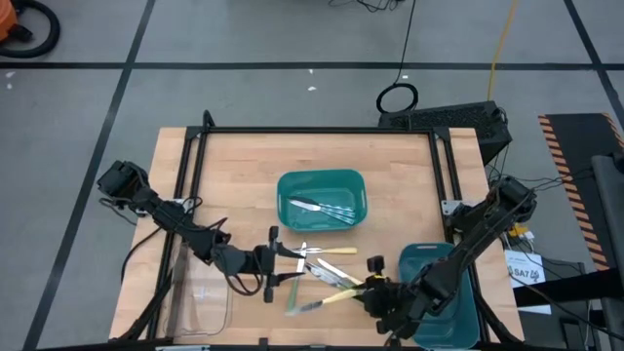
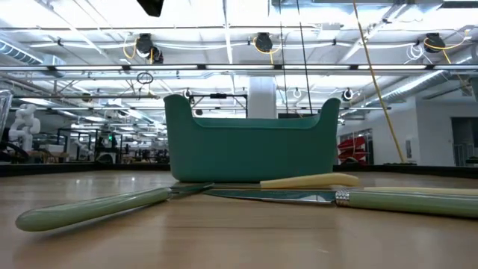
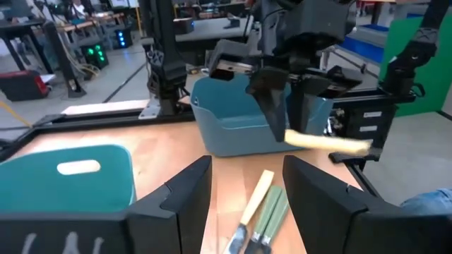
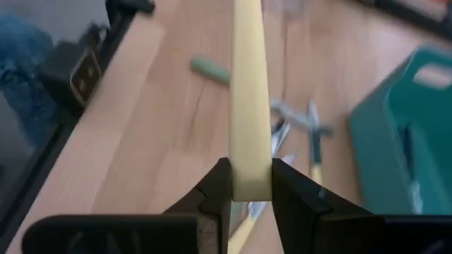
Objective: Sort silverware by color (type)
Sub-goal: Put the middle yellow knife into the transparent bin
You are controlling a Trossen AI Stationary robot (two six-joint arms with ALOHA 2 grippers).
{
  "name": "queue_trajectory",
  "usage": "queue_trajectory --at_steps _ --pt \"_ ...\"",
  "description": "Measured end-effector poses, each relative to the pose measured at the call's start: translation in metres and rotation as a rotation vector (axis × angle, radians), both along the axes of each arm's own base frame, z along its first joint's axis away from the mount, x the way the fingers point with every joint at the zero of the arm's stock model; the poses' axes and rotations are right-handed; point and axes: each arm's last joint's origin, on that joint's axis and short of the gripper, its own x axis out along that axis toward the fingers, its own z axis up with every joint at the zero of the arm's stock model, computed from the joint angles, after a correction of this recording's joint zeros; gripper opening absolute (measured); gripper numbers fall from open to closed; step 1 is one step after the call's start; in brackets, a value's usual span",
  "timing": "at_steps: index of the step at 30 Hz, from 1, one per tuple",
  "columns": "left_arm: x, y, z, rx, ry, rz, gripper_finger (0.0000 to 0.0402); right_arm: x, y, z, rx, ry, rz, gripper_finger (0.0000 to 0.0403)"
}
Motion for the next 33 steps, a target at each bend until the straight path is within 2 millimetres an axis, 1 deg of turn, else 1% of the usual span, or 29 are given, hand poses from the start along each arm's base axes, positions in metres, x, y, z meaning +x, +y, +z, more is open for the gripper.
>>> queue_trajectory --at_steps 5,10,14,18,23,27,33 --pt "0.000 0.000 0.001 0.013 -0.011 -0.002 0.0184 0.012 0.003 0.002 -0.014 -0.193 0.082 0.0069" --pt "0.000 0.000 0.002 0.012 -0.016 -0.002 0.0184 0.029 -0.005 0.007 0.025 -0.411 0.161 0.0069" --pt "0.000 -0.001 0.005 -0.007 -0.050 -0.007 0.0184 0.038 -0.020 0.011 0.064 -0.601 0.188 0.0069" --pt "-0.001 -0.004 0.011 -0.018 -0.100 -0.016 0.0184 0.043 -0.043 0.005 0.132 -0.752 0.168 0.0069" --pt "-0.001 -0.004 0.018 -0.032 -0.168 -0.009 0.0184 0.049 -0.064 -0.016 0.133 -0.795 0.107 0.0069" --pt "0.002 0.003 0.019 -0.031 -0.179 0.072 0.0184 0.055 -0.072 -0.021 0.127 -0.805 0.079 0.0069" --pt "0.008 0.011 0.019 -0.042 -0.192 0.082 0.0184 0.060 -0.080 -0.023 0.103 -0.807 0.063 0.0069"
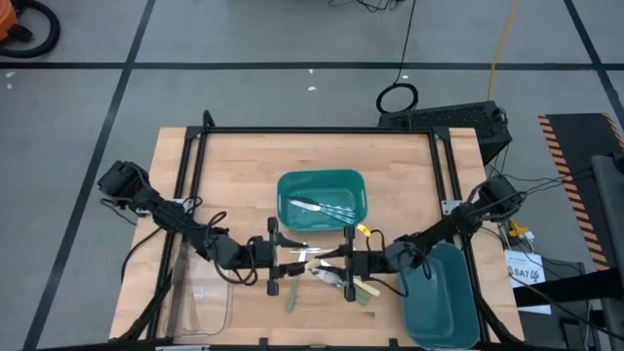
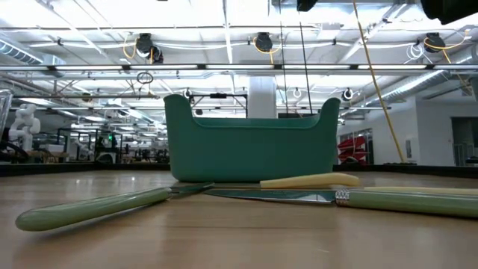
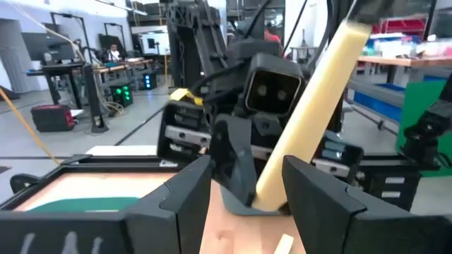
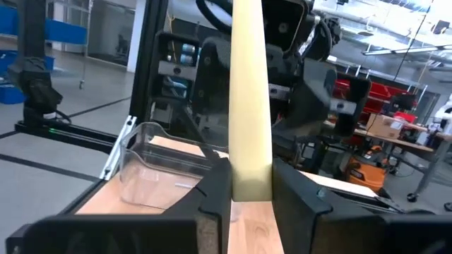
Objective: Sort silverware by color (type)
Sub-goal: Put the middle yellow knife into the transparent bin
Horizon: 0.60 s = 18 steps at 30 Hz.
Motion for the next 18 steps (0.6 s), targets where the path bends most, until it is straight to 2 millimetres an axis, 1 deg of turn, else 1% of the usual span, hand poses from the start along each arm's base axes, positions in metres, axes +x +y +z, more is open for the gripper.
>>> queue_trajectory --at_steps 4,8,12,18 --pt "0.002 0.001 -0.001 0.002 0.002 -0.041 0.0184 0.002 -0.004 0.002 -0.014 -0.024 0.002 0.0069" --pt "0.005 0.000 -0.007 0.010 0.019 -0.064 0.0184 0.004 -0.009 0.004 -0.041 -0.037 0.004 0.0069" --pt "0.004 -0.001 -0.007 0.011 0.017 -0.092 0.0184 0.005 -0.012 0.005 -0.045 -0.050 -0.004 0.0069" --pt "0.006 0.002 -0.005 0.012 -0.004 -0.080 0.0184 0.008 -0.018 0.006 -0.042 -0.062 0.013 0.0069"
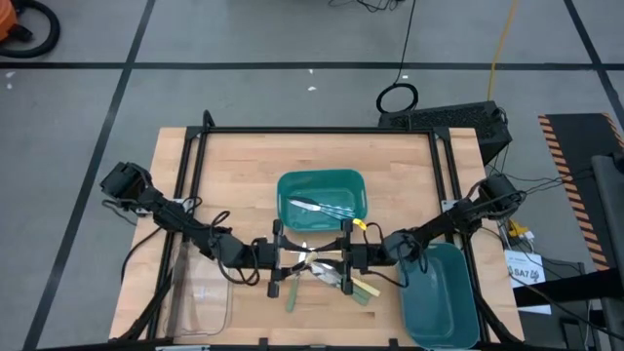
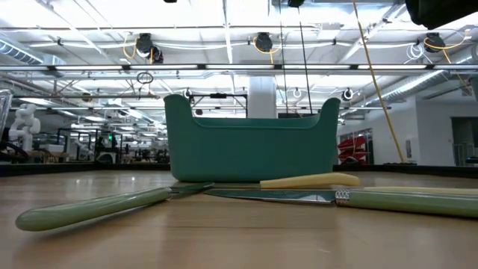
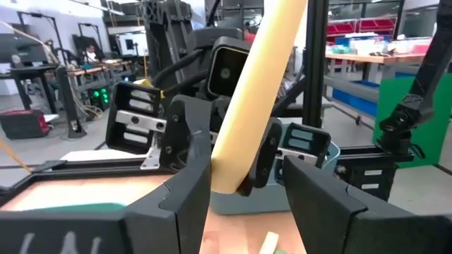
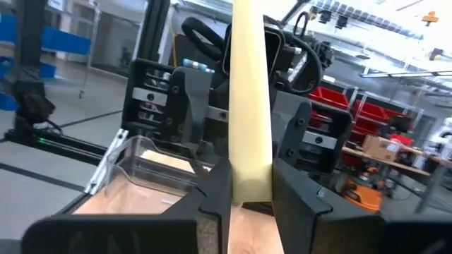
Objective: Sort silverware by color (type)
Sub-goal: Put the middle yellow knife into the transparent bin
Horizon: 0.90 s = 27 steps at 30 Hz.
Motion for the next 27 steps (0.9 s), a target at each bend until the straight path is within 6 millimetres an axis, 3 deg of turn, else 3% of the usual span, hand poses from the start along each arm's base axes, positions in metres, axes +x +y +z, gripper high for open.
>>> queue_trajectory --at_steps 12,21,27 --pt "0.002 0.006 0.009 0.055 -0.093 0.030 0.0180 0.005 -0.009 -0.001 0.013 0.015 -0.019 0.0072" --pt "0.003 0.007 0.005 0.084 -0.049 0.035 0.0091 0.005 -0.010 -0.001 0.016 0.014 -0.019 0.0073" --pt "0.003 0.007 0.004 0.037 -0.033 0.032 0.0087 0.005 -0.009 -0.002 0.033 0.020 -0.016 0.0092"
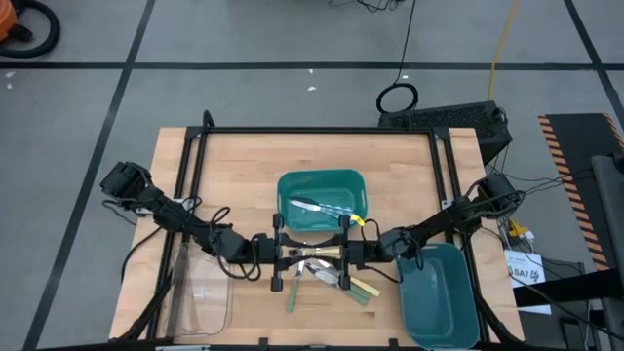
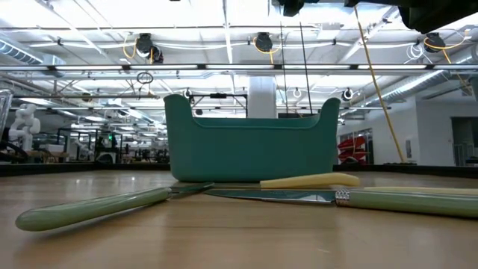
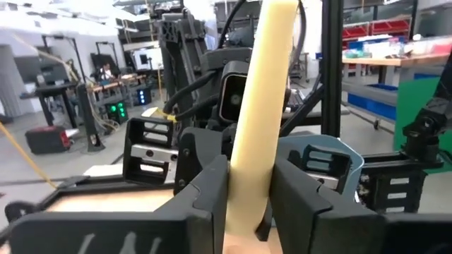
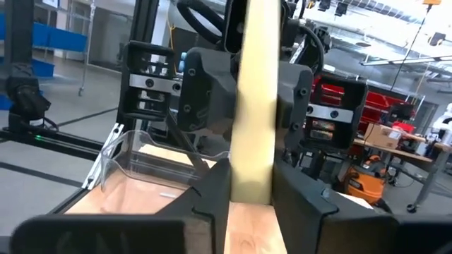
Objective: Sort silverware by color (type)
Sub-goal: Put the middle yellow knife into the transparent bin
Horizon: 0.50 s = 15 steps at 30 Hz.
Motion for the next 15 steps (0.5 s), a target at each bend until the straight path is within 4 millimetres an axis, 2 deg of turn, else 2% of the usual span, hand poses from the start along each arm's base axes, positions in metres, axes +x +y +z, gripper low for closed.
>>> queue_trajectory --at_steps 8,15 --pt "-0.009 0.002 0.003 -0.131 0.113 0.000 0.0086 0.006 0.001 0.003 0.099 0.128 -0.024 0.0163" --pt "-0.036 -0.001 0.012 -0.251 0.252 0.032 0.0086 0.003 0.000 0.003 0.149 0.331 -0.046 0.0181"
